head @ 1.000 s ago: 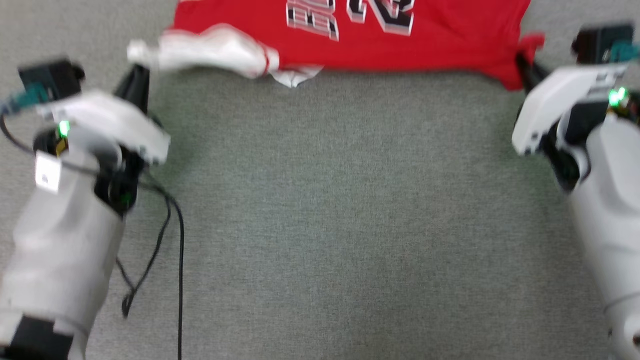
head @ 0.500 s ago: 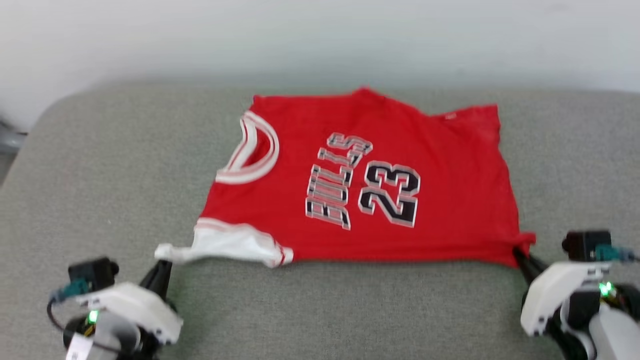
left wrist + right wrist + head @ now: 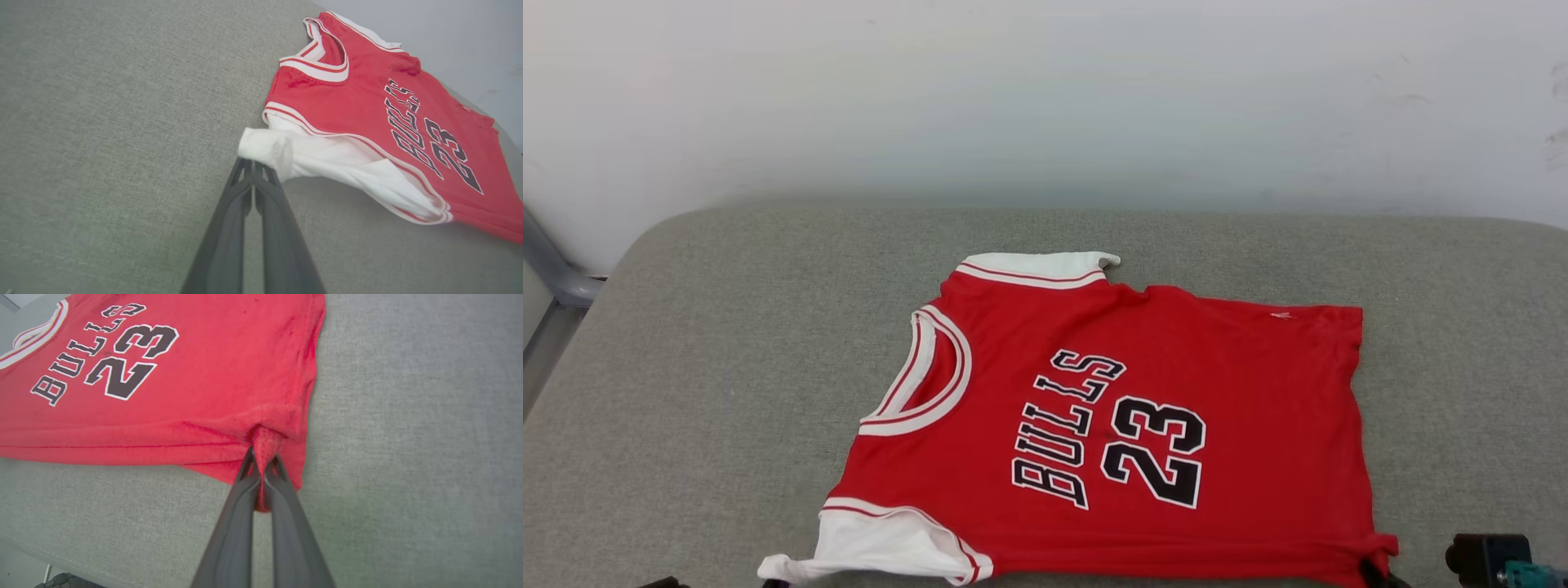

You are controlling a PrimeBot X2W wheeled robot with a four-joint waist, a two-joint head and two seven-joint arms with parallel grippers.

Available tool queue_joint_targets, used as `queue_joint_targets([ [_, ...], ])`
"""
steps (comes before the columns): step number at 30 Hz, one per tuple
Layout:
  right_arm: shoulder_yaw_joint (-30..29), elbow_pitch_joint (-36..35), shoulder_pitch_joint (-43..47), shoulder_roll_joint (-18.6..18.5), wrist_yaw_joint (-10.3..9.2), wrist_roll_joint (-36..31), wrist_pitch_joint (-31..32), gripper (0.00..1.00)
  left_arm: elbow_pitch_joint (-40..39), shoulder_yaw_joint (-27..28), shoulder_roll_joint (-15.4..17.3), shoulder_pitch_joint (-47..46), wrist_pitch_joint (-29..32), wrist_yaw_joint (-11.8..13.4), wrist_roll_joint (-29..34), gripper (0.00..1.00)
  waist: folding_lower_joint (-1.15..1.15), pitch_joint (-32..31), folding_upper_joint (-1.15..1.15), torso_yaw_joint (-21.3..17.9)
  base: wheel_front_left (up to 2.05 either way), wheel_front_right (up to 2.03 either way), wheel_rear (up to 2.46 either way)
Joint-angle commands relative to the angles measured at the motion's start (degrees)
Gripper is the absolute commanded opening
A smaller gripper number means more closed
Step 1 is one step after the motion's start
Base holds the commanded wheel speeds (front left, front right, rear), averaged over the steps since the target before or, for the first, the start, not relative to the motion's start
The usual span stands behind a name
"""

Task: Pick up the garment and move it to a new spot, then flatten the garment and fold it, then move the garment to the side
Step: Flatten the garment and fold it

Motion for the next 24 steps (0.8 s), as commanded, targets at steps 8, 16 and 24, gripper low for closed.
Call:
queue_joint_targets([
  [8, -3.1, -7.2, 5.4, 2.6, -0.11, -2.2, 5.6, 0.0, -13.6, 1.8, 4.1, 4.6, 1.7, 5.7, 0.4, 0.0, 0.02, 0.2, 0.0, 0.2, 0.0, 0.0, 0.0],
  [16, -2.4, -9.4, -1.2, 2.6, -0.1, -6.0, 8.6, 0.0, -11.9, -0.6, 2.0, -7.4, 3.1, 3.1, 3.7, 0.0, 0.02, 3.8, 0.0, -1.2, 0.0, 0.0, 0.0],
  [24, -0.9, -5.0, -9.8, 2.8, -0.1, -8.3, 8.9, 0.0, -0.7, -2.3, -2.5, -19.7, 2.6, -2.5, 4.9, 0.0, 0.02, 8.9, 0.0, -1.8, 0.0, 0.0, 0.0],
])
